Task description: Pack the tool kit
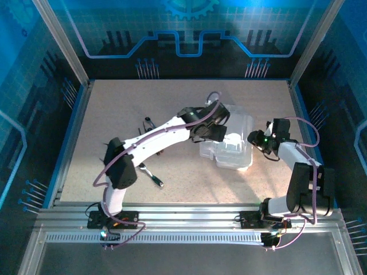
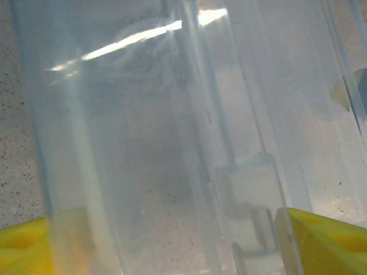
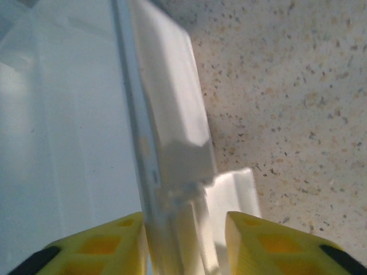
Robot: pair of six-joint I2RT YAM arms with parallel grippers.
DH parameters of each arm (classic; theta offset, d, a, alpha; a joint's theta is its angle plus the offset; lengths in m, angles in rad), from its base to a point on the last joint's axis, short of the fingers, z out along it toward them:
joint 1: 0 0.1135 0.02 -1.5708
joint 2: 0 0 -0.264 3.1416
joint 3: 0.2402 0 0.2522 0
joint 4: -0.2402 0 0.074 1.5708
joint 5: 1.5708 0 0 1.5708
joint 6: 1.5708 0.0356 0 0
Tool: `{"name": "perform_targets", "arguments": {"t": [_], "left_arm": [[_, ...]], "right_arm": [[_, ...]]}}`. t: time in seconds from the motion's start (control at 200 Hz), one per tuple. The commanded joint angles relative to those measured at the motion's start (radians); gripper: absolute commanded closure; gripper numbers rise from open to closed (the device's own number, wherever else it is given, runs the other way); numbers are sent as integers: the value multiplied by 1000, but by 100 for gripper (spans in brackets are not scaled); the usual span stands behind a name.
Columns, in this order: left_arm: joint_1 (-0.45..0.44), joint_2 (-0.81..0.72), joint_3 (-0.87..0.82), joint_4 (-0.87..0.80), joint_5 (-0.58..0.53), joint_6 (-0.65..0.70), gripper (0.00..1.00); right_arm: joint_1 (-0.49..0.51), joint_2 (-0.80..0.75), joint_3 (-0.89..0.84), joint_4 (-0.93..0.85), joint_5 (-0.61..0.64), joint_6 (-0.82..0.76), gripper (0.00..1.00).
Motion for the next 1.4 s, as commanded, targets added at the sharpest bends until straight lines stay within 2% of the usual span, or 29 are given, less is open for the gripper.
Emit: {"name": "perform_targets", "arguments": {"t": [0.0, 0.11, 0.31, 0.625, 0.87, 1.141, 1.391], "left_arm": [[28, -107, -137, 173, 92, 17, 20], [72, -189, -278, 260, 143, 12, 20], [166, -297, -530, 463, 298, -15, 19], [302, -355, -773, 713, 494, -102, 17], [368, -433, -883, 750, 518, -106, 9], [429, -486, -983, 764, 534, -89, 8], [505, -616, -1009, 681, 518, -86, 7]], "right_arm": [[13, 14, 12, 0, 16, -3, 64], [15, 8, 13, -4, 28, -4, 65], [31, 20, 15, 13, 20, 5, 68], [84, 99, 71, 23, 34, 7, 72], [92, 182, 159, 23, 38, 1, 73], [127, 273, 275, -17, 48, -11, 73], [158, 318, 348, -27, 46, -20, 73]]}}
